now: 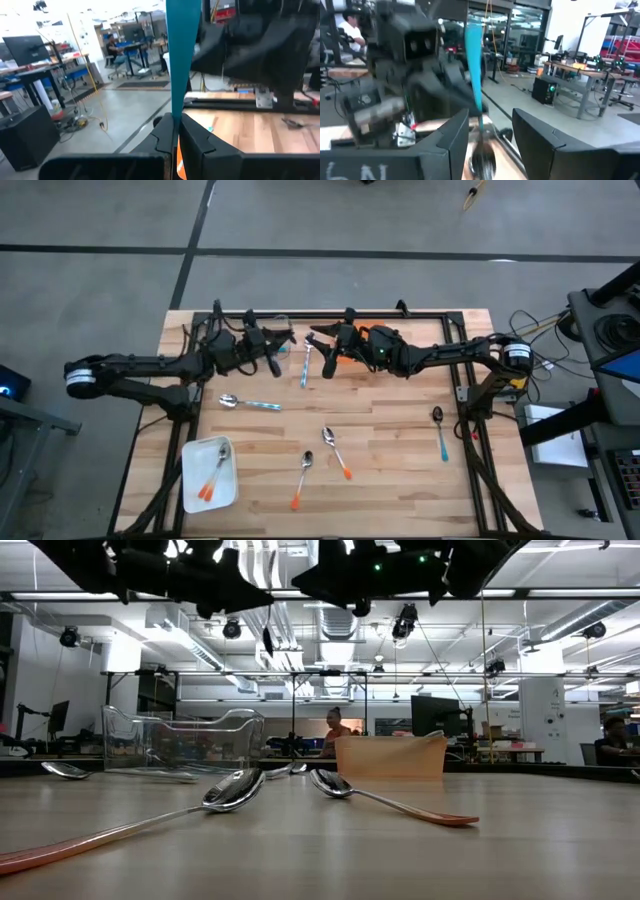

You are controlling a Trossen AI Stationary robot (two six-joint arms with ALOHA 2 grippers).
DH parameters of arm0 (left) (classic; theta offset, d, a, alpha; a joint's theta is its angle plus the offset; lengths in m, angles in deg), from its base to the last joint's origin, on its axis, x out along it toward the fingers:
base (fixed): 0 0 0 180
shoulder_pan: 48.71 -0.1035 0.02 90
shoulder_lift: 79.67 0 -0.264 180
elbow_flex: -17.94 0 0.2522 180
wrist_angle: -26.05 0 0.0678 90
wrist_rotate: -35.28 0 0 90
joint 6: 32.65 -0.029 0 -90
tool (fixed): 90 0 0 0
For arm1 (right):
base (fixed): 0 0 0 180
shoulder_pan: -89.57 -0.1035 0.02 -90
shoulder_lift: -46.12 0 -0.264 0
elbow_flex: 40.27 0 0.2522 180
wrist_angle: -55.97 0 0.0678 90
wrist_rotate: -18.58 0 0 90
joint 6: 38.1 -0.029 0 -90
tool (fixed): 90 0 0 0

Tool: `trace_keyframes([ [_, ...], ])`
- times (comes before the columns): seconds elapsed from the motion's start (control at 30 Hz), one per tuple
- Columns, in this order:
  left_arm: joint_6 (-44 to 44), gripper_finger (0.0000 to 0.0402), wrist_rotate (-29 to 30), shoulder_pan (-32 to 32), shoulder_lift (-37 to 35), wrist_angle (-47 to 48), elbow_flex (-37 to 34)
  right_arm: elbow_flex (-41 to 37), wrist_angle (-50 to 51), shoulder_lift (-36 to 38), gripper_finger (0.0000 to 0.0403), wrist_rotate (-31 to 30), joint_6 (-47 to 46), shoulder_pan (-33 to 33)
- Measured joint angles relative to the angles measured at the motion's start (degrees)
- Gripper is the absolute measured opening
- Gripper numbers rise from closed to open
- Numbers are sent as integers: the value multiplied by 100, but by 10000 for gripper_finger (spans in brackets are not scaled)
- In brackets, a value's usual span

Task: Sort silverware by color (type)
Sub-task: Adjust the blue spoon in the transparent bin

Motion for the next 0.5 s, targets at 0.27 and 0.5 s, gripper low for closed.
trace_keyframes([
  [0.27, 54, 0, 517, 73, 420, -20, 212, 145, 4, 0, 144, -347, -44, 3],
  [0.5, 196, 0, 781, 92, 763, -13, 449, 147, -9, 0, 144, -446, -16, 2],
])
